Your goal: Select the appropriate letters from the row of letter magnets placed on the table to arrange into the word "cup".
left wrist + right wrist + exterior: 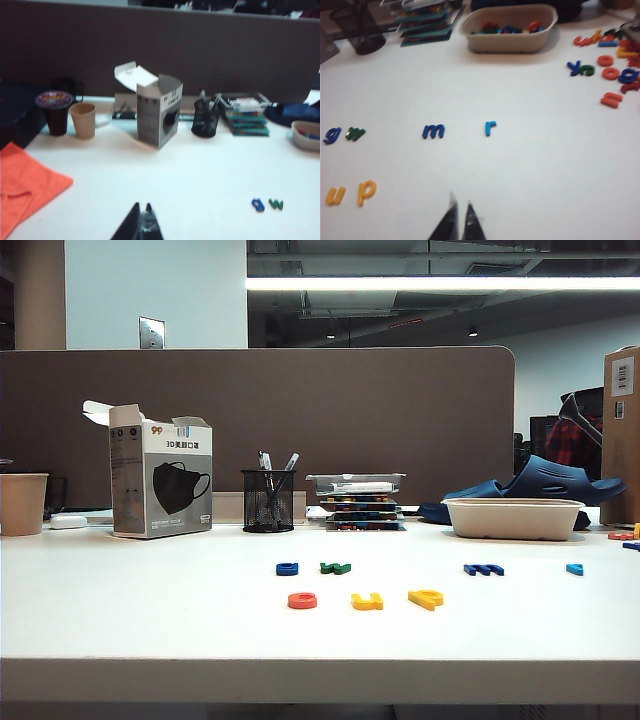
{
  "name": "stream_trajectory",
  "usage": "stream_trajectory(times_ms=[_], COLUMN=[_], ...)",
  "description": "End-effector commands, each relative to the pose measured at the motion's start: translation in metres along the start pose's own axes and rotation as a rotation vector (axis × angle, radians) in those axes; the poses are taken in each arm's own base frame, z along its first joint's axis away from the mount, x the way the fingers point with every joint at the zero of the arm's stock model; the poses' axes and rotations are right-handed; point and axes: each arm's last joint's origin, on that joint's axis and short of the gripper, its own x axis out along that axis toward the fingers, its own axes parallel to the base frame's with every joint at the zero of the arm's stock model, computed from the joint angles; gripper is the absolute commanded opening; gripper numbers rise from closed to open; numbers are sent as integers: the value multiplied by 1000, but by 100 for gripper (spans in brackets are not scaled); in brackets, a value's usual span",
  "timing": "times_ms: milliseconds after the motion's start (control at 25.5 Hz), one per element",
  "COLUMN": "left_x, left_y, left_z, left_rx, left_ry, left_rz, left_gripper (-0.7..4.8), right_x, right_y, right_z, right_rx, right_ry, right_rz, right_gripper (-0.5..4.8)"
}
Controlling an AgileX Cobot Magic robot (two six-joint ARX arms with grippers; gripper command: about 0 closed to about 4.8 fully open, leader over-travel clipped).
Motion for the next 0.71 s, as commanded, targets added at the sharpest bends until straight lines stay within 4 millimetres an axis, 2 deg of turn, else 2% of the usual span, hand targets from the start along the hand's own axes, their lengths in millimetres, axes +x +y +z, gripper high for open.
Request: stream_trajectory(times_ms=[39, 235, 314, 471, 706], left_x=[8, 29, 44, 82, 113], left_y=[-1, -2, -4, -7, -8], left_z=[-11, -24, -32, -61, -104], left_rx=[-3, -2, -7, -53, -57], left_ry=[-66, -52, -82, -157, -202], left_rz=[-10, -36, -64, -111, -113], left_gripper=[-5, -5, -5, -5, -5], right_x=[7, 11, 10, 16, 27], right_y=[-2, -5, -7, -11, -16], right_z=[-3, -18, -27, -36, -47], right_rx=[-24, -50, -91, -123, -128], right_ry=[-77, -165, -226, -264, -290], right_rz=[19, 23, -1, -39, -52], right_gripper=[12, 12, 12, 12, 12])
